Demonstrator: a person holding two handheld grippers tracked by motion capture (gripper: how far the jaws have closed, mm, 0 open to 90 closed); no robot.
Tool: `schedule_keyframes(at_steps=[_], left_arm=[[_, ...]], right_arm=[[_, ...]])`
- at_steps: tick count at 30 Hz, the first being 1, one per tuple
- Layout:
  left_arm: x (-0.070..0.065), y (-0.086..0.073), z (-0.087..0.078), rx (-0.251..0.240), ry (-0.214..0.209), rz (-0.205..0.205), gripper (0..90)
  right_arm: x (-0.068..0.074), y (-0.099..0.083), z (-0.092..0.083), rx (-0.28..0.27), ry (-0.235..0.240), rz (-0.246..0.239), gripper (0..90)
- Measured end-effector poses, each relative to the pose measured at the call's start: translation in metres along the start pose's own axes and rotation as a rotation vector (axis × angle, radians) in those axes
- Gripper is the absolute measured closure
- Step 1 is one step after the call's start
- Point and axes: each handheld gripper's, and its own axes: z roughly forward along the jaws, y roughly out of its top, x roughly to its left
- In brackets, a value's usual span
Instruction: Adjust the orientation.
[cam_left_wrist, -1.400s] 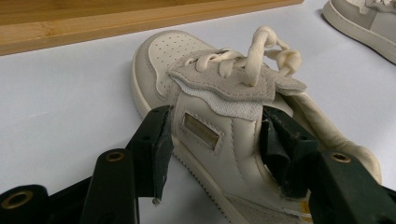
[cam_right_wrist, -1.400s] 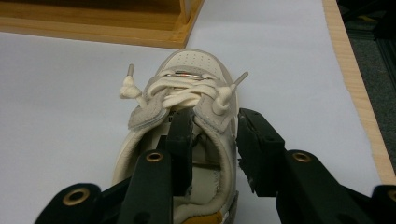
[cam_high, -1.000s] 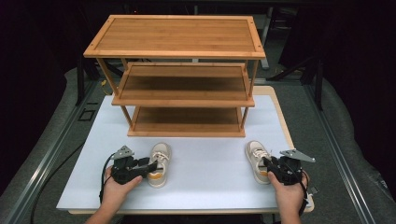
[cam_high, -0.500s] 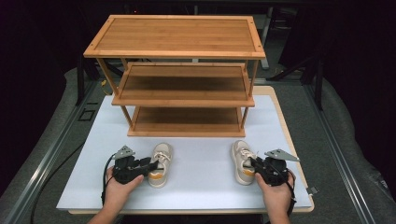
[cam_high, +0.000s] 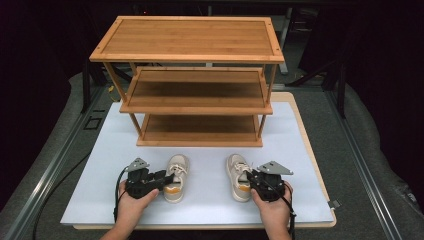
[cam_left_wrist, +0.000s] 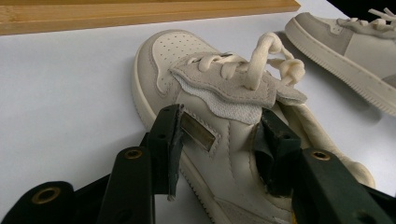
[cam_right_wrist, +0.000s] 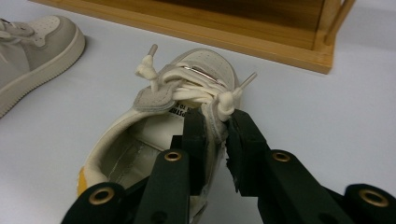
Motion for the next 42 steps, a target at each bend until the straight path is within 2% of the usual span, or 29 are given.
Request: schedule_keyframes(at_steps=[2, 3, 8, 9, 11, 12, 14, 18, 22, 24, 27, 28, 30, 31, 32, 35, 38, 39, 40, 42], left_arm=[[-0.002, 0.001, 0.001, 0.003, 0.006, -0.005, 55.4], [-0.002, 0.001, 0.001, 0.003, 0.004, -0.013, 55.3], [-0.008, 0.005, 0.010, 0.006, 0.007, -0.026, 55.1], [-0.010, 0.006, 0.012, 0.006, 0.007, -0.030, 55.1], [-0.013, 0.008, 0.016, 0.008, 0.007, -0.029, 55.0], [-0.017, 0.009, 0.021, 0.006, 0.005, -0.025, 55.0], [-0.019, 0.010, 0.022, 0.004, 0.002, -0.024, 54.9], [-0.023, 0.009, 0.025, 0.003, -0.003, -0.024, 54.8], [-0.024, 0.009, 0.025, 0.003, -0.009, -0.029, 54.5], [-0.026, 0.009, 0.026, 0.003, -0.011, -0.030, 54.1], [-0.027, 0.009, 0.027, 0.004, -0.015, -0.028, 54.0], [-0.029, 0.010, 0.029, 0.005, -0.020, -0.027, 54.0], [-0.030, 0.010, 0.030, 0.009, -0.025, -0.018, 54.1], [-0.031, 0.010, 0.031, 0.011, -0.028, -0.015, 54.1], [-0.032, 0.011, 0.032, 0.017, -0.029, -0.005, 54.2], [-0.031, 0.012, 0.032, 0.025, -0.041, 0.007, 54.4], [-0.030, 0.012, 0.032, 0.022, -0.047, 0.010, 54.6], [-0.031, 0.012, 0.032, 0.020, -0.040, 0.020, 54.8], [-0.032, 0.010, 0.032, 0.019, -0.039, 0.023, 54.9], [-0.033, 0.010, 0.031, 0.019, -0.042, 0.030, 54.9]], right_arm=[[0.008, 0.003, 0.005, -0.001, 0.008, -0.016, 77.8], [0.011, 0.004, 0.006, 0.003, -0.014, -0.022, 77.8], [0.020, 0.008, 0.012, 0.007, 0.007, -0.047, 77.8], [0.023, 0.008, 0.012, 0.013, -0.005, -0.044, 77.7], [0.028, 0.010, 0.014, 0.017, -0.006, -0.061, 77.6], [0.034, 0.010, 0.016, 0.021, 0.011, -0.069, 77.4], [0.038, 0.010, 0.017, 0.027, 0.002, -0.077, 77.2], [0.044, 0.012, 0.019, 0.031, 0.000, -0.073, 77.2], [0.051, 0.013, 0.023, 0.028, 0.021, -0.078, 76.7], [0.060, 0.013, 0.024, 0.037, -0.029, -0.117, 76.3], [0.063, 0.012, 0.026, 0.027, -0.004, -0.102, 76.2], [0.065, 0.013, 0.028, 0.018, 0.031, -0.093, 76.2], [0.069, 0.013, 0.028, 0.016, 0.013, -0.099, 76.1], [0.071, 0.013, 0.030, 0.008, 0.045, -0.104, 75.9], [0.076, 0.013, 0.031, 0.006, 0.016, -0.104, 75.8], [0.078, 0.012, 0.030, 0.006, 0.016, -0.098, 75.5], [0.076, 0.010, 0.029, -0.009, 0.058, -0.079, 73.9], [0.077, 0.009, 0.028, -0.014, 0.061, -0.083, 73.1], [0.081, 0.007, 0.026, -0.014, 0.039, -0.094, 71.7], [0.081, 0.006, 0.025, -0.017, 0.046, -0.098, 71.0]])
